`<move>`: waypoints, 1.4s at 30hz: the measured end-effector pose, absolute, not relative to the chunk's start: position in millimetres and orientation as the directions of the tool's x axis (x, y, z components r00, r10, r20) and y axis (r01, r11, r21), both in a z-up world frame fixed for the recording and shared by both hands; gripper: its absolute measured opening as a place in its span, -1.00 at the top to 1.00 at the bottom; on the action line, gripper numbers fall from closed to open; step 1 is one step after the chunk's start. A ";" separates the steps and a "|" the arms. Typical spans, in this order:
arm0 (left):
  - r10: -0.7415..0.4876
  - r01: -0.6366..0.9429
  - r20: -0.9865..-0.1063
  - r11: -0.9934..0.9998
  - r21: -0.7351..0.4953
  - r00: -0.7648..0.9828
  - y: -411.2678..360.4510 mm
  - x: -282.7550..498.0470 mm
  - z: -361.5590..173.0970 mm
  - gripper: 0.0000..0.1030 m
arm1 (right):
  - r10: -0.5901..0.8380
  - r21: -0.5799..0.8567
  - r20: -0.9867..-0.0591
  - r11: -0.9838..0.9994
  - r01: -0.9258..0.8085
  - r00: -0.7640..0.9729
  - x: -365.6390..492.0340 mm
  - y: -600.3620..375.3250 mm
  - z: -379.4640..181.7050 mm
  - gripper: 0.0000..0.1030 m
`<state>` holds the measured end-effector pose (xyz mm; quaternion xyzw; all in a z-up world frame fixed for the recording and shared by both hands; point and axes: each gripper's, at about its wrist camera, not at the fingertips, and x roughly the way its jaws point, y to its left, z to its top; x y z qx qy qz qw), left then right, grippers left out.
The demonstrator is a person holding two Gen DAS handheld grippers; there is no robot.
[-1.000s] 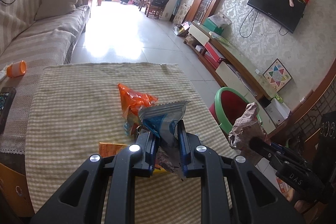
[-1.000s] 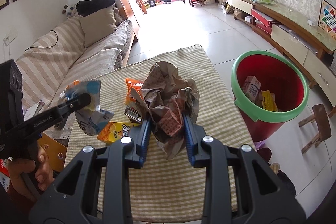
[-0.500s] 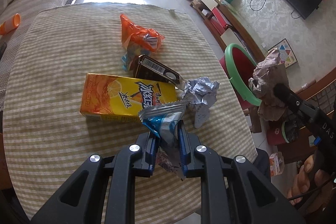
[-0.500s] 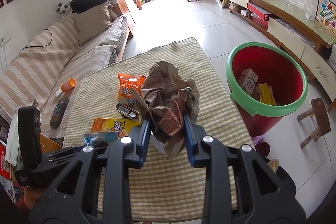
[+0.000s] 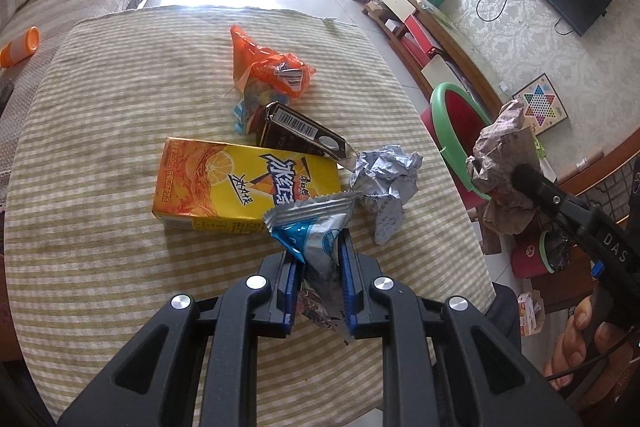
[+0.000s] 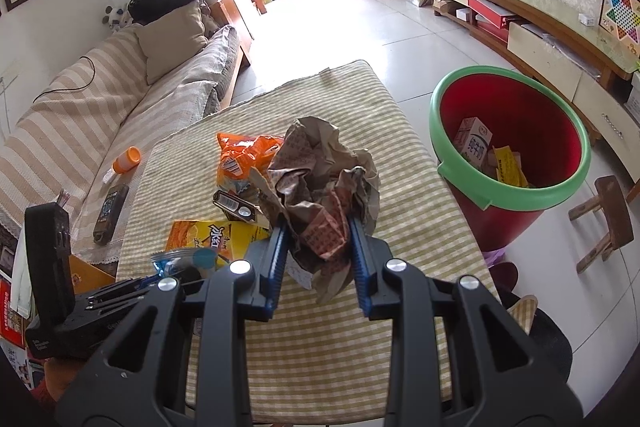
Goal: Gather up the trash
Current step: 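Carry the paper and wrapper over the red bin and open both grippers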
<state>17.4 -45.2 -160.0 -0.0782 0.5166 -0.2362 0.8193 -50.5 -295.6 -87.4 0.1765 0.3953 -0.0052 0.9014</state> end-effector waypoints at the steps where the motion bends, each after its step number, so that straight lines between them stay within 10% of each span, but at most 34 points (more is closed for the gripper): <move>1: -0.467 0.307 -0.809 0.877 -0.370 0.358 -44.9 17.0 -158.5 0.70 | 0.131 0.317 -0.715 0.936 0.151 0.687 -50.5 -296.1 -88.0 0.44; 26: -0.546 0.519 -0.713 0.803 -0.294 0.439 -153.7 47.1 -92.4 0.70 | -0.095 0.307 -0.653 0.874 0.377 0.752 -52.1 -434.2 -83.1 0.44; 35: -0.603 0.646 -0.687 0.720 -0.252 0.404 -235.0 56.9 -85.7 0.70 | -0.233 0.272 -0.604 0.839 0.471 0.763 -49.8 -487.6 -80.4 -0.49; 42: -0.645 0.718 -0.678 0.651 -0.247 0.352 -307.0 70.4 -88.6 0.69 | -0.320 0.288 -0.604 0.766 0.575 0.730 -126.6 -487.3 -87.9 -0.53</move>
